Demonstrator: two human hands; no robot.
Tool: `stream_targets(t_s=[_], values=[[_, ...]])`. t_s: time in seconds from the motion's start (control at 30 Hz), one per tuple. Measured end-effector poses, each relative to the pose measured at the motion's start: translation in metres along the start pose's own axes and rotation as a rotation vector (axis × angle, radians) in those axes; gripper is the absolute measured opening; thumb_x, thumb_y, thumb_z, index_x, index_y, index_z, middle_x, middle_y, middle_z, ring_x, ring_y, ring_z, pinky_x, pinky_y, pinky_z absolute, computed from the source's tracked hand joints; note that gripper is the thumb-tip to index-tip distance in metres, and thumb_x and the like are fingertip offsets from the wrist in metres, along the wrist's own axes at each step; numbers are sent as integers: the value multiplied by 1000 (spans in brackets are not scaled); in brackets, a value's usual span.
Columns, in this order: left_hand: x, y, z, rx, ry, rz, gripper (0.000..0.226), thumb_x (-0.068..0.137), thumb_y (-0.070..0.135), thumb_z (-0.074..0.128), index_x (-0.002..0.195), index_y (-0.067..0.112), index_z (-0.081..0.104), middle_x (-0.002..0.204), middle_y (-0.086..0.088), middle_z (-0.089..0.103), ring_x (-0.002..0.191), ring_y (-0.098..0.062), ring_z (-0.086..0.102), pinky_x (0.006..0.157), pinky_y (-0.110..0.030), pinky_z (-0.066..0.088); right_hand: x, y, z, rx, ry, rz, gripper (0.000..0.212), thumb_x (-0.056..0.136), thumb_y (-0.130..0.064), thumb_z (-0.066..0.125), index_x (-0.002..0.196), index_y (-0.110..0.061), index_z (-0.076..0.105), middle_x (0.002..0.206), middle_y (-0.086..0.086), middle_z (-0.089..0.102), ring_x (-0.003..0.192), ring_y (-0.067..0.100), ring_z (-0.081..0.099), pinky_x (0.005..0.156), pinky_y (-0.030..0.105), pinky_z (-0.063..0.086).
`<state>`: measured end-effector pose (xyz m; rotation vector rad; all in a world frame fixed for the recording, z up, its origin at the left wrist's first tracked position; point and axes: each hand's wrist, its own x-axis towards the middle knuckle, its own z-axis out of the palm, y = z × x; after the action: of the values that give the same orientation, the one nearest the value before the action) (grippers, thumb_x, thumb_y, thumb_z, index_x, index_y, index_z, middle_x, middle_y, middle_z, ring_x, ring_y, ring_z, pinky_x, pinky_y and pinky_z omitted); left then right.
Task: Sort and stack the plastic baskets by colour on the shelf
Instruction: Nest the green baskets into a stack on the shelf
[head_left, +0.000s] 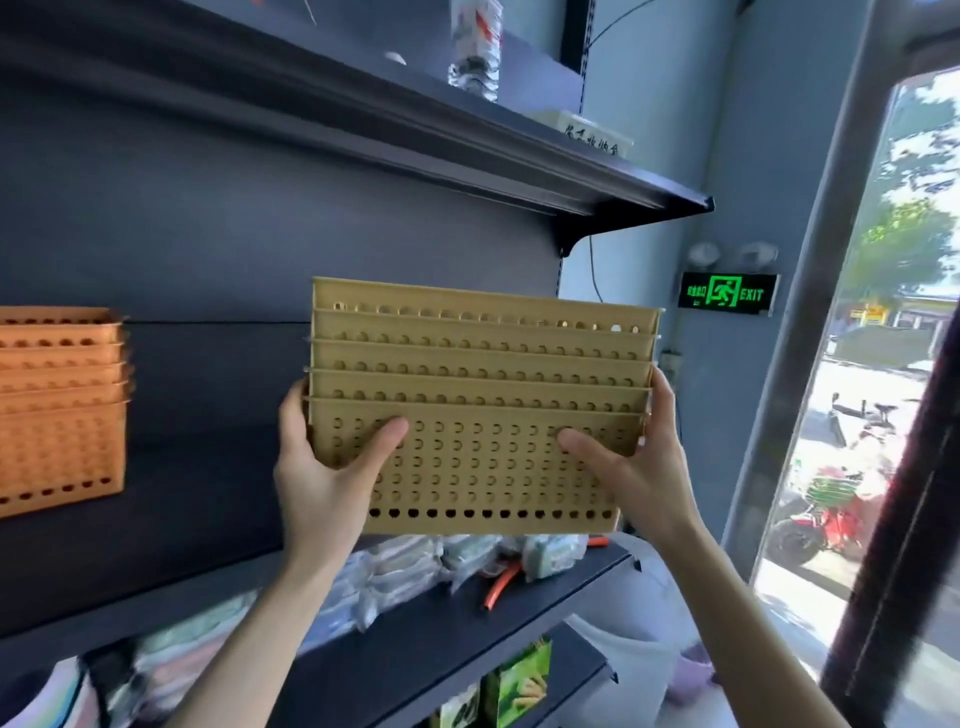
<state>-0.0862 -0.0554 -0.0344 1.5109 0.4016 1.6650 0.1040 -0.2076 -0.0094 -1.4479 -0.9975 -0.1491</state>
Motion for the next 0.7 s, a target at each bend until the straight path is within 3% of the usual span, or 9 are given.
stream_targets(t_s=[0.13, 0.27, 0.37, 0.5, 0.63, 0.7], values=[[12, -30, 77, -31, -50, -14, 70, 66, 24, 79, 126, 25, 43, 107, 19, 61, 97, 9, 59, 76, -8, 46, 44, 47, -40, -47, 53, 22, 100, 58, -39, 82, 138, -39, 22, 113, -18, 61, 105, 11, 60, 92, 49, 50], [22, -62, 152, -31, -78, -13, 66, 68, 17, 78, 123, 25, 40, 105, 19, 60, 94, 12, 59, 73, -5, 44, 94, 101, -74, -31, 67, 14, 105, 53, -46, 79, 139, -44, 18, 114, -15, 63, 105, 13, 62, 92, 52, 50], [27, -89, 204, 10, -84, -7, 66, 69, 16, 77, 122, 24, 39, 102, 17, 60, 90, 14, 59, 71, -4, 45, 133, 147, -97, 3, 45, 10, 107, 56, -37, 81, 141, -44, 16, 113, -13, 65, 105, 14, 63, 92, 52, 50], [34, -121, 260, 65, -59, -50, 67, 66, 21, 79, 119, 24, 37, 103, 14, 62, 90, 9, 61, 74, -10, 48, 191, 195, -120, 21, -29, 18, 109, 53, -43, 81, 138, -47, 14, 112, -9, 66, 104, 17, 63, 92, 52, 50], [50, -151, 298, 156, -11, -86, 69, 61, 25, 82, 113, 20, 38, 102, 6, 64, 91, -2, 64, 78, -23, 49, 249, 240, -122, 22, -120, 13, 102, 64, -25, 85, 138, -42, 16, 102, -8, 66, 96, 19, 65, 88, 49, 52], [62, -166, 312, 221, 7, -98, 66, 61, 20, 83, 110, 18, 38, 100, 5, 64, 90, -5, 64, 77, -22, 48, 273, 263, -115, 52, -156, 28, 100, 66, -21, 84, 138, -38, 17, 99, -10, 66, 92, 18, 66, 86, 45, 53]])
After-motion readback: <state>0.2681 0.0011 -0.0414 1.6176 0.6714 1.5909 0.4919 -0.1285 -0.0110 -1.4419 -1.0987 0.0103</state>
